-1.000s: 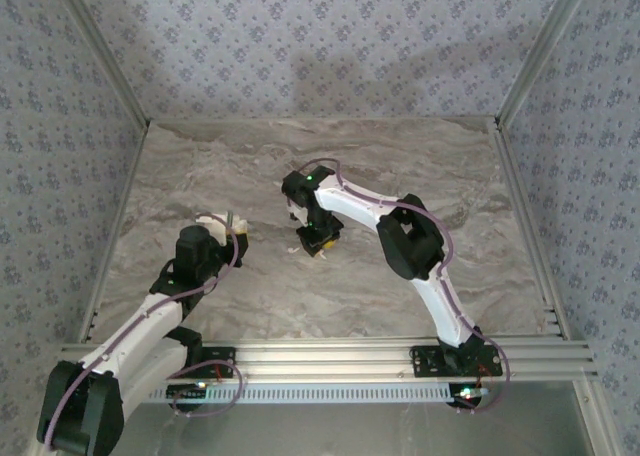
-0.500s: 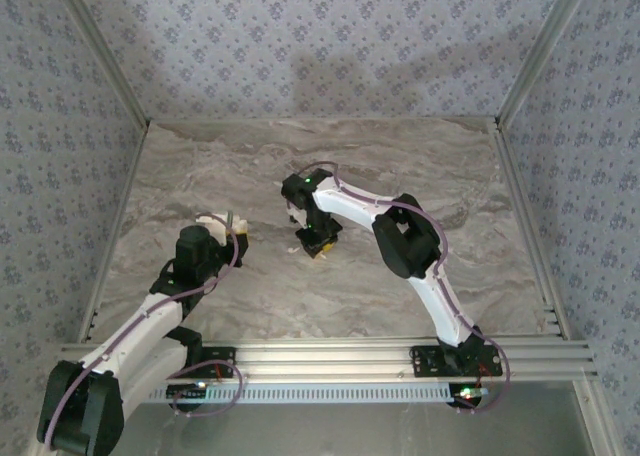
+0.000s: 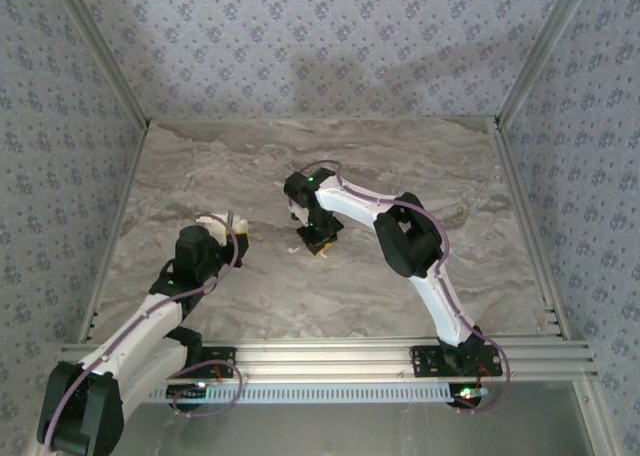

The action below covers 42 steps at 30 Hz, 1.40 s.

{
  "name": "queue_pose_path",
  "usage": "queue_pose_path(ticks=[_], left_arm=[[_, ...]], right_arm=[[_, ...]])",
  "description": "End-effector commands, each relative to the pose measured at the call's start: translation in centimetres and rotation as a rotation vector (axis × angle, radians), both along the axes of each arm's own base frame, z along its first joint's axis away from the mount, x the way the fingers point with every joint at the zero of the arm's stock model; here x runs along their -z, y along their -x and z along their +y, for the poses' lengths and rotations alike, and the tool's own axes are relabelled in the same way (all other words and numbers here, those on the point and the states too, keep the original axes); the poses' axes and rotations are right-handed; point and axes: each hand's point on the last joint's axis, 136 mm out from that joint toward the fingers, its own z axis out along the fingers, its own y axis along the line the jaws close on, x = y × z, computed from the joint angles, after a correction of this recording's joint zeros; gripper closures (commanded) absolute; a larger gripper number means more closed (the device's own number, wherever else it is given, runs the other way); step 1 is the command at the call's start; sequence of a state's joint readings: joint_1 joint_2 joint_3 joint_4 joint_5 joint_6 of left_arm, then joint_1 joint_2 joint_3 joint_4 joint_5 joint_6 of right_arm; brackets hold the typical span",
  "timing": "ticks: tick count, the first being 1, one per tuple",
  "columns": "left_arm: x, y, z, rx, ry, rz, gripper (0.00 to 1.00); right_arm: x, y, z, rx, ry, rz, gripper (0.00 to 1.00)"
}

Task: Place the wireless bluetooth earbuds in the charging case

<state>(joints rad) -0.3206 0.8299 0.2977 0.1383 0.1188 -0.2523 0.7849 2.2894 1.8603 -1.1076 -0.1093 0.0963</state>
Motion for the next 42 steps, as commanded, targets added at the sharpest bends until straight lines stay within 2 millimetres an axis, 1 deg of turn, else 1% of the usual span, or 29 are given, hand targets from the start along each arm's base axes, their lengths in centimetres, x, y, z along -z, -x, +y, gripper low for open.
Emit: queue_pose_path(ticks=[1,5,11,13,16,19,20,21,26,33,36,39,42], left_arm=[[-1.1,-0.1,-0.2,0.019,0.009,-0.048,0.85],[-1.3,0.0,-0.6,0.039,0.018,-0.054,0.86],[-2.1,0.5,-1.7,0.109,0.059,-0.132,0.86],[-2.3,0.8,-2.4,0.155,0.074,-0.179,0.87],[-2.9,1.3,-3.7,0.224,0.087,-0.234,0.87],[-3.9,1.9,-5.2,0.285,0.081,-0.305,0.88],[-4.2,2.0,-5.6,0.299,0.075,-0.330,0.88],[-4.5,2.3,-6.1,0.319,0.067,-0.361,0.88],[-6.0,3.4,-8.6,0.424,0.041,-0.457,0.89],[-7.0,4.3,-12.0,0.547,0.060,-0.514,0.90],[-7.3,4.7,-13.4,0.598,0.068,-0.534,0.90],[-7.6,5.0,-14.5,0.638,0.077,-0.545,0.90],[-8.0,5.3,-15.1,0.656,0.080,-0.561,0.90]], right_arm=[[-0.2,0.4,-0.4,0.016,-0.004,0.002,0.80],[-1.7,-0.1,0.0,0.024,-0.066,-0.059,0.81],[-4.9,-1.2,0.8,0.115,-0.292,-0.152,0.82],[-6.2,-1.7,0.7,0.159,-0.383,-0.184,0.83],[-8.4,-2.7,0.0,0.216,-0.506,-0.259,0.82],[-11.0,-3.1,-0.8,0.259,-0.634,-0.326,0.83],[-12.2,-3.4,-0.8,0.266,-0.677,-0.353,0.83],[-12.1,-2.9,-1.4,0.276,-0.699,-0.357,0.83],[-16.1,-2.3,-1.8,0.264,-0.857,-0.446,0.82],[-20.7,-0.8,-1.5,0.196,-1.029,-0.519,0.83],[-22.6,-0.2,-1.0,0.160,-1.116,-0.554,0.82],[-23.8,0.5,-0.1,0.116,-1.186,-0.566,0.82],[-23.9,1.3,0.8,0.075,-1.201,-0.564,0.82]])
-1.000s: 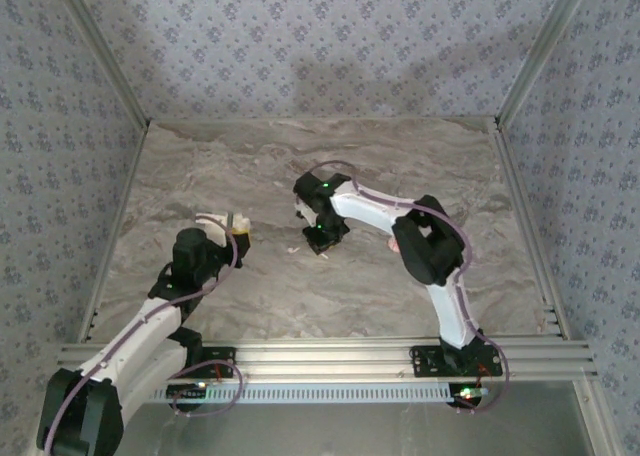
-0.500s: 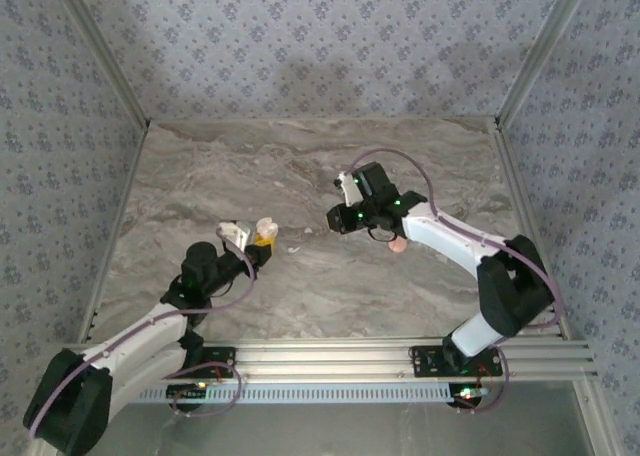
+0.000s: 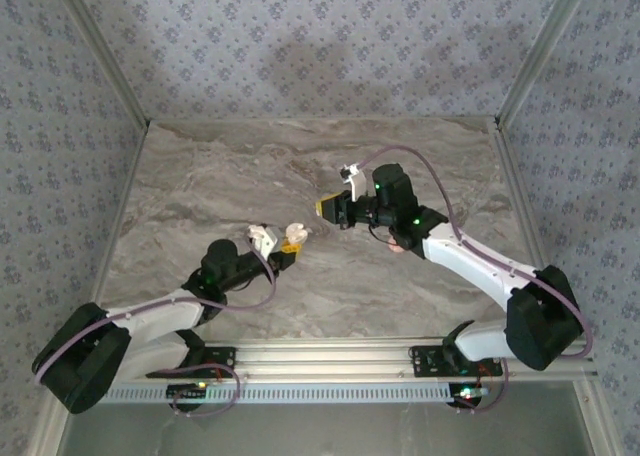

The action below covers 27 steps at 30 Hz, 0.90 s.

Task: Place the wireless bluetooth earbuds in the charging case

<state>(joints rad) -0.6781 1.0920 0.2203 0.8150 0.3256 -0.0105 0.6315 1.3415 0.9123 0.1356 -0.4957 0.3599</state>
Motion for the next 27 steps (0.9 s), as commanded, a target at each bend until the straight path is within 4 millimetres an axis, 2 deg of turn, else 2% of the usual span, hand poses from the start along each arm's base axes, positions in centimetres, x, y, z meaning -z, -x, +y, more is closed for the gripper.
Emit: queue_pose_path(ticks=[1,6,12,27], left_arm=[[-3.9,0.1,-1.2,0.046,0.069,-0.122,0.90],[-4.3,0.2,-1.5,0.053,0.073,-0.133,0.90],[-4.7,0.2,-1.6,0.055,0.079,-0.137,0.90],[-5.4,-0.2,-1.2,0.016,0.094,-0.144,0.90]], right_arm=[[-1.8,1.4,1.4,-0.071,-0.069,-0.059,0.82],[-1.5,2.6,2.4,-0.101,-0.093,-0.074,0.82],[-1.0,3.2,3.0,-0.118,-0.097,-0.068,0.82],[0.3,4.2,2.7,-0.147,-0.058,-0.030,0.82]])
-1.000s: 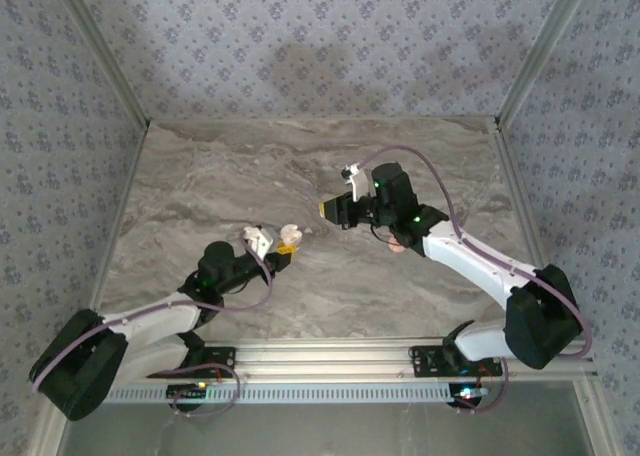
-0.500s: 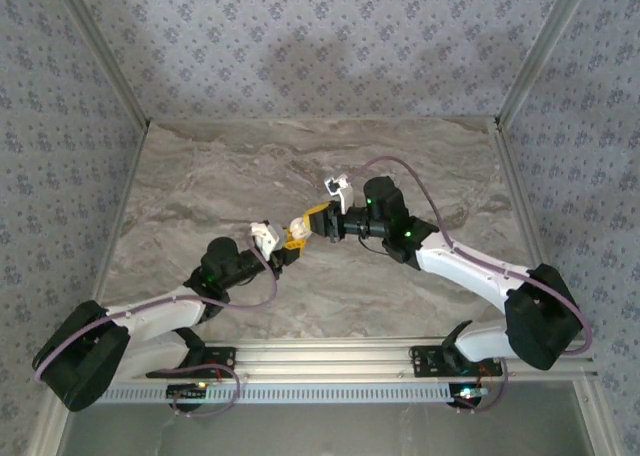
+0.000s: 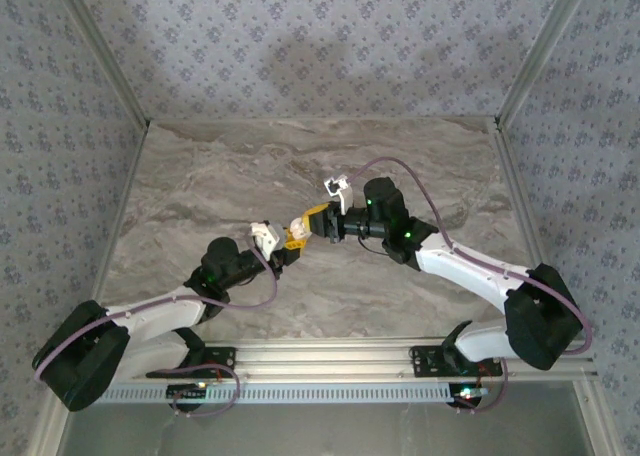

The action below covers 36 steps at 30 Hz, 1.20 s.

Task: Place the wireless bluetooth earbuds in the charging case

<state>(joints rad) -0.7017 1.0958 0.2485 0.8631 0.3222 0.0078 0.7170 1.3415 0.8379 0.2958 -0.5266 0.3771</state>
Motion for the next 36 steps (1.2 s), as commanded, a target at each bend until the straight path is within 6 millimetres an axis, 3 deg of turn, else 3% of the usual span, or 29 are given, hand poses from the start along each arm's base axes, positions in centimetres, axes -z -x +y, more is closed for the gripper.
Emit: queue_pose_path(ticks=[1,14,27,36], left_arm=[[-3.2,-0.3,-0.3,-0.007,0.060,-0.071,0.90],[-3.3,-0.5,-0.1,-0.022,0.066,-0.065,0.90],[-3.0,-0.5,0.0,-0.028,0.054,-0.056,0.90],[-3.3,-0.4,-0.1,-0.020,0.060,-0.060,0.90]], right_arm=[[0.5,1.3,0.0,-0.041,0.012,0.013,0.82],[1.0,1.7,0.1,-0.056,0.031,0.020,0.82],[-1.8,2.3,-0.7,-0.050,-0.005,-0.061,0.81],[-0.7,2.0,-0.4,-0.048,0.012,-0.043,0.81]])
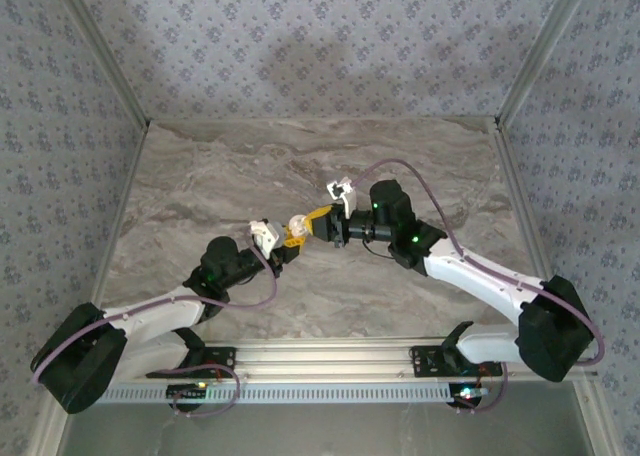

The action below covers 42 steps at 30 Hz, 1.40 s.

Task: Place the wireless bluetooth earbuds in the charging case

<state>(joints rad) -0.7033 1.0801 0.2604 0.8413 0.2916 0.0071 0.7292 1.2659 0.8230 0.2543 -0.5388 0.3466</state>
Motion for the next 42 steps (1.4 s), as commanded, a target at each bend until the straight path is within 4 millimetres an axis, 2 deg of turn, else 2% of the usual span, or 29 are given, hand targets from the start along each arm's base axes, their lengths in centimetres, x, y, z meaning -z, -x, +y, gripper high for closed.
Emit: queue_pose_path(ticks=[1,12,21,28,39,42], left_arm=[[-2.8,0.1,-0.3,0.011,0.057,-0.058,0.90],[-3.0,0.3,-0.4,0.018,0.057,-0.063,0.90],[-2.7,0.3,-0.5,0.018,0.048,-0.056,0.90],[-2.6,0.3,-0.5,0.019,0.046,-0.056,0.90],[-2.3,0.2,-0.5,0.017,0.033,-0.050,0.90],[-2.4,0.4,-0.5,0.022,0.038,-0.054,0.90]], right_arm=[[0.9,0.2,0.3,-0.015,0.022,-0.002,0.81],[1.3,-0.1,0.6,-0.011,0.019,0.001,0.81],[-1.1,-0.1,0.4,-0.015,-0.013,-0.057,0.81],[-1.3,-0.3,0.6,-0.017,-0.018,-0.064,0.81],[-2.9,-0.2,0.6,-0.026,-0.039,-0.097,0.81],[-2.5,-0.3,0.5,-0.017,-0.029,-0.096,0.81]])
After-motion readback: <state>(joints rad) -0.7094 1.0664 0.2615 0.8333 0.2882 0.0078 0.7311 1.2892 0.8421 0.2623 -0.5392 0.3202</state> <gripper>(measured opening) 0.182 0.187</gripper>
